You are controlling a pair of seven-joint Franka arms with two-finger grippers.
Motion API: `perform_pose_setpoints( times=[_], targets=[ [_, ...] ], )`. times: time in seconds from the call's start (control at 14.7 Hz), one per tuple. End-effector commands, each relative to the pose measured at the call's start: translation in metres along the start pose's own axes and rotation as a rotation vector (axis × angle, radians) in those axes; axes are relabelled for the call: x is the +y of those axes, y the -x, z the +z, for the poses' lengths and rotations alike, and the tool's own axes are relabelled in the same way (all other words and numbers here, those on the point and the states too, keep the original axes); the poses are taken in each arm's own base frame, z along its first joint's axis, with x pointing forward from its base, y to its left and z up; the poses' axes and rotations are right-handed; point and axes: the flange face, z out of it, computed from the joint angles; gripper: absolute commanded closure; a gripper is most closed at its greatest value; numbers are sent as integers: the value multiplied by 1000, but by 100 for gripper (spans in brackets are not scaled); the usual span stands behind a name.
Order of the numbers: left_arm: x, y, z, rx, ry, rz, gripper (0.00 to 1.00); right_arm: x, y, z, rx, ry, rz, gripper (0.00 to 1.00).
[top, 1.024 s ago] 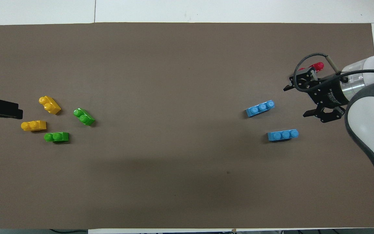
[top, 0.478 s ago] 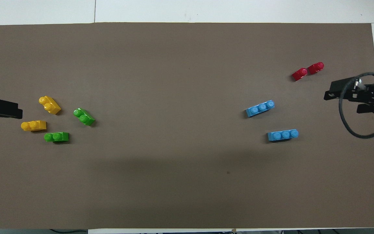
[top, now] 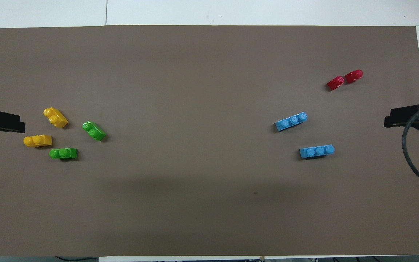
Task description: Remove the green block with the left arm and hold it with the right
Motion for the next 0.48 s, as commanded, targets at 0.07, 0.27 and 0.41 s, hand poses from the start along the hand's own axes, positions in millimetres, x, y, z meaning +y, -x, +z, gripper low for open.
perform_pose_setpoints(
  times=[0.07,0.27,0.41],
  targets=[
    [1,-1,-6,16,-13,6,0,5,1,-5,-21,26,-20,2],
    [0,-2,-5,18,-13,4,0,6,-1,-4,-27,28,-10,3],
    [0,-2,-5,19,-13,4,0,4,-12,-7,-60,34,-9,5]
  ],
)
